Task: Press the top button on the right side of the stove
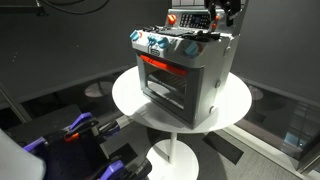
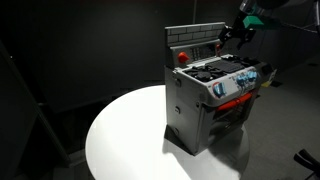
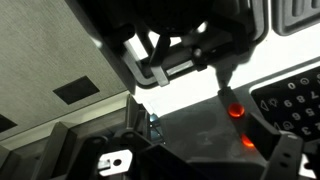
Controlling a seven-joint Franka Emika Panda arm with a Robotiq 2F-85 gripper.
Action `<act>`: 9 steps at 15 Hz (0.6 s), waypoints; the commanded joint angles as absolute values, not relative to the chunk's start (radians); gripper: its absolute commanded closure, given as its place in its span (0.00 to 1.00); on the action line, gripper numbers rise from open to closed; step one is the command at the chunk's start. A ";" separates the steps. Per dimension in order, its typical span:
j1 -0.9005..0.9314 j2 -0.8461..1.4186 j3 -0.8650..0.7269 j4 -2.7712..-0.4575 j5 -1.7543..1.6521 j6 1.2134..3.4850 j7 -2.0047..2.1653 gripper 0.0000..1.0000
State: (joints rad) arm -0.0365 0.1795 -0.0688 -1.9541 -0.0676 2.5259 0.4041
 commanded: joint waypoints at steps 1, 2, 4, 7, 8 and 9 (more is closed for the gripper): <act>-0.031 0.129 -0.086 -1.963 -0.076 2.445 0.389 0.00; -0.033 0.121 -0.086 -1.965 -0.072 2.427 0.382 0.00; -0.037 0.098 -0.083 -1.972 -0.063 2.372 0.367 0.00; -0.042 0.060 -0.079 -1.990 -0.049 2.268 0.335 0.00; -0.044 0.043 -0.077 -1.999 -0.043 2.232 0.315 0.00; -0.045 0.027 -0.076 -2.006 -0.041 2.199 0.297 0.00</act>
